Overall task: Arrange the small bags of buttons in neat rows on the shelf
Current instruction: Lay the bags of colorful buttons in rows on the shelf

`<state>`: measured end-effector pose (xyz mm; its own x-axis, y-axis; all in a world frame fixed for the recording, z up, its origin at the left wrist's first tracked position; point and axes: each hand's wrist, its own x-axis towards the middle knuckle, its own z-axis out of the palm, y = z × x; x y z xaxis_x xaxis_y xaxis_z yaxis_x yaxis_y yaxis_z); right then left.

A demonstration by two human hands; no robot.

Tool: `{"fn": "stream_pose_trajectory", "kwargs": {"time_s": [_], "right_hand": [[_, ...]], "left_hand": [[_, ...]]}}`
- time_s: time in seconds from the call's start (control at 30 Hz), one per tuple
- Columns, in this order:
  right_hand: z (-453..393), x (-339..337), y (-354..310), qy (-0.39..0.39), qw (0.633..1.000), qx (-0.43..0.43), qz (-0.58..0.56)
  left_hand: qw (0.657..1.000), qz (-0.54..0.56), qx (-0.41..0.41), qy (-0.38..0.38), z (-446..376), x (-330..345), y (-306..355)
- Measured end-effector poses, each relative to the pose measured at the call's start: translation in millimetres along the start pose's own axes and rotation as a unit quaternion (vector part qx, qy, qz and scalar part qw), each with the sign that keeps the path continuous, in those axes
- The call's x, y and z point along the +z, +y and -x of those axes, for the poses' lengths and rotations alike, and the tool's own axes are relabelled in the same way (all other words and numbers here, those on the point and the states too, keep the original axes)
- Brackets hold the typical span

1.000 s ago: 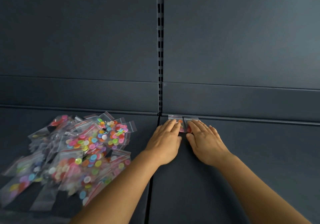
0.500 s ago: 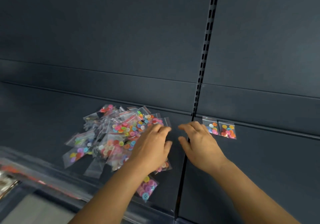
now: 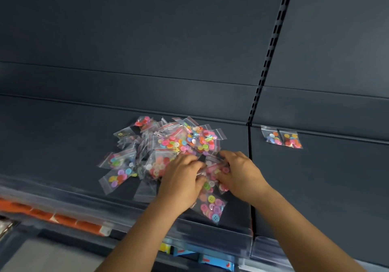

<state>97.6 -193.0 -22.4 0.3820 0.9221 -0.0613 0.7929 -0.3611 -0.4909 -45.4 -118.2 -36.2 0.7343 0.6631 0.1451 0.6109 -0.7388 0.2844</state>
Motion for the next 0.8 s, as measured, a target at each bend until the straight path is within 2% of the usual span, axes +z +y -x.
{"fn": "stream_pose_trajectory", "kwargs": {"time_s": [0.2,0.37,0.53,0.67,0.73,0.8], "right_hand": [[4.1,6.9,-2.6,0.05,0.991,0.091,-0.082],[9.3,6.0,0.4,0.085,0.982,0.136,-0.098],[12.8,8.0,2.9,0.103,0.976,0.147,-0.121],[16.0,4.7,6.3,0.153,0.948,0.168,-0.222],[18.3,0.2,8.5,0.185,0.926,0.184,-0.271],[20.9,-6.5,10.3,0.21,0.902,0.192,-0.326]], "left_hand": [[0.999,-0.04,-0.017,-0.008,-12.9,1.3,5.4],[0.997,-0.064,-0.029,-0.021,-25.1,3.9,10.8],[0.999,0.01,-0.046,0.002,-32.4,7.8,18.3],[0.997,0.066,-0.026,0.024,-30.9,3.4,23.6],[0.989,0.144,-0.026,0.031,-31.4,1.1,26.7],[0.966,0.252,-0.049,0.014,-34.8,-0.6,32.0]]}}
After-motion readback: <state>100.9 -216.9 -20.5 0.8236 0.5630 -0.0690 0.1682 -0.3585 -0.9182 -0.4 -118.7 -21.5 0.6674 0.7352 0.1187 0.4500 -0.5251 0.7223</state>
